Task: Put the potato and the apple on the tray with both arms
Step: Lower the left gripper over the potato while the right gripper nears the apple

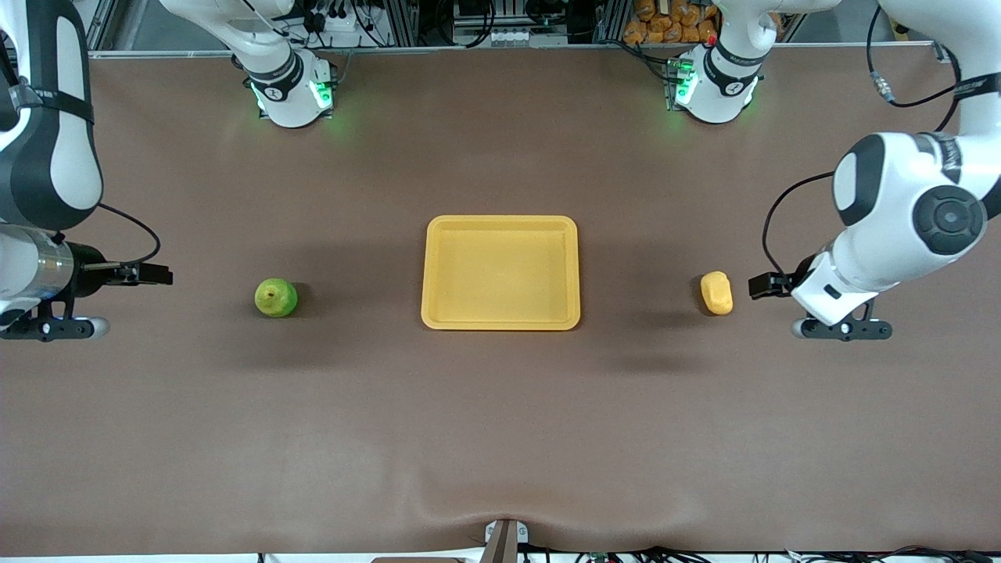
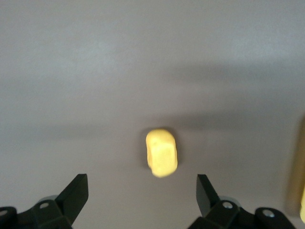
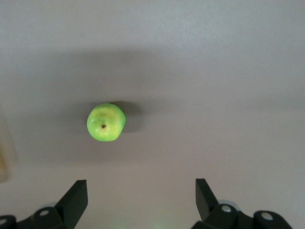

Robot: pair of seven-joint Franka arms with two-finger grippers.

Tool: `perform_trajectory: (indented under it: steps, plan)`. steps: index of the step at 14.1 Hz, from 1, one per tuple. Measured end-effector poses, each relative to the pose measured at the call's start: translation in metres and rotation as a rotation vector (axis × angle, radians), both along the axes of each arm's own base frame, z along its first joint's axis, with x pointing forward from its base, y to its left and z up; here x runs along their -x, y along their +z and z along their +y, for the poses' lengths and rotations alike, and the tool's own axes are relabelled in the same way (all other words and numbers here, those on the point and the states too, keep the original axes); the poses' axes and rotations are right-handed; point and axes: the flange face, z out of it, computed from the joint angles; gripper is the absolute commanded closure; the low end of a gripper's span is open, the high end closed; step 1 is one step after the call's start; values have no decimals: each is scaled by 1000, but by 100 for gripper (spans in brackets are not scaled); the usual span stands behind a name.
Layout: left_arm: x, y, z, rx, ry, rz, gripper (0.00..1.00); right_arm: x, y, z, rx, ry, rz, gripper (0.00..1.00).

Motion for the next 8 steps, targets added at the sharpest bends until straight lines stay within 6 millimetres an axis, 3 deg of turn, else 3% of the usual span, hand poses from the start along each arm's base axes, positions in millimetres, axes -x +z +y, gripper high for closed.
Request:
perform_trajectory:
  steps: [3, 8]
  plan:
    - [8, -26, 0, 4, -4, -10, 0, -5, -12, 2, -6, 0, 16, 0]
    - [20, -64, 2, 15, -7, -63, 0, -8, -51, -12, -104, -97, 70, 0]
